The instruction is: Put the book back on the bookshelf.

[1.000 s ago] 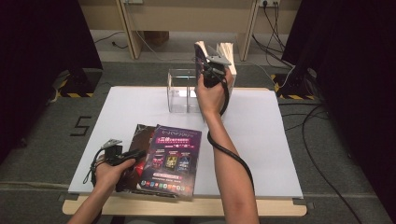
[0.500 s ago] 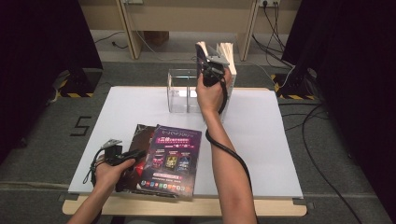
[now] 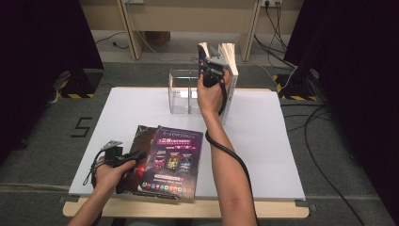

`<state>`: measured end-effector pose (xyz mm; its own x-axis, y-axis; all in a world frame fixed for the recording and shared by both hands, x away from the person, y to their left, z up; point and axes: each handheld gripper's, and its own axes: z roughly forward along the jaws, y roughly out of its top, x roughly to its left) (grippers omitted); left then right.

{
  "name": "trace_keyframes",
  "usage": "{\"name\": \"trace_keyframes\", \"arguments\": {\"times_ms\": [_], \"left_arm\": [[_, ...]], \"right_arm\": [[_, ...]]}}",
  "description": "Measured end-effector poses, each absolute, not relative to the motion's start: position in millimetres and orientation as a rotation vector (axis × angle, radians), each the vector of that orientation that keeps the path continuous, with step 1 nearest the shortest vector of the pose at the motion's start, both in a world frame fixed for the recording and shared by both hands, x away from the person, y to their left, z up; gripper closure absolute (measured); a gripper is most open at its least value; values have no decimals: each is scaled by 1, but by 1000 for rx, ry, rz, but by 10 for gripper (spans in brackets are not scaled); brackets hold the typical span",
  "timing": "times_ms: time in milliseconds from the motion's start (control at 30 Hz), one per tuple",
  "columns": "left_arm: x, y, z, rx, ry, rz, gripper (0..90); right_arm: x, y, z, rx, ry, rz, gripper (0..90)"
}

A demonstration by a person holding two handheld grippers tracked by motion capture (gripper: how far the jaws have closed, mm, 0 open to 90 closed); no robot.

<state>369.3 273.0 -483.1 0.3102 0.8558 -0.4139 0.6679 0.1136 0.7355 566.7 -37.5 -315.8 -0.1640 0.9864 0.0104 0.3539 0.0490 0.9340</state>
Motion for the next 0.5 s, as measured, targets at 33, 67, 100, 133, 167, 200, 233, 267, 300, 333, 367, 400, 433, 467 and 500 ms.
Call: {"name": "trace_keyframes", "arguments": {"times_ms": [33, 67, 100, 133, 167, 200, 233, 267, 300, 333, 367, 400, 433, 467, 500], "left_arm": [[369, 273, -483, 1614, 1417, 244, 580], [369, 273, -483, 1613, 1417, 244, 580], [369, 272, -483, 1613, 1417, 244, 580], [369, 272, -483, 1614, 1415, 245, 580], [368, 273, -483, 1613, 1416, 245, 579], [368, 273, -483, 1614, 1416, 245, 579], [368, 273, -483, 1614, 1416, 246, 579], [368, 273, -482, 1614, 1416, 245, 579], [368, 273, -482, 1613, 1416, 245, 579], [368, 273, -482, 1613, 1416, 246, 579], [368, 273, -482, 1613, 1416, 246, 579], [368, 273, -482, 1613, 1416, 245, 579], [368, 273, -482, 1614, 1416, 245, 579], [368, 273, -483, 1614, 1416, 245, 579], [368, 273, -483, 1613, 1417, 245, 579]], "right_arm": [[566, -37, -315, 1375, 1622, 1109, 826], [566, -37, -314, 1378, 1625, 1108, 825], [565, -36, -314, 1382, 1628, 1105, 824], [565, -36, -314, 1381, 1633, 1101, 821], [564, -36, -313, 1384, 1636, 1101, 817], [563, -36, -313, 1395, 1636, 1106, 810], [562, -36, -312, 1386, 1645, 1096, 804], [561, -36, -310, 1387, 1648, 1095, 796], [559, -36, -309, 1394, 1654, 1100, 788], [558, -37, -308, 1394, 1660, 1104, 787], [557, -37, -307, 1394, 1657, 1106, 784], [556, -37, -306, 1399, 1664, 1098, 781], [555, -38, -305, 1403, 1673, 1105, 780], [555, -39, -305, 1406, 1673, 1099, 779], [555, -40, -305, 1411, 1681, 1096, 779]]}}
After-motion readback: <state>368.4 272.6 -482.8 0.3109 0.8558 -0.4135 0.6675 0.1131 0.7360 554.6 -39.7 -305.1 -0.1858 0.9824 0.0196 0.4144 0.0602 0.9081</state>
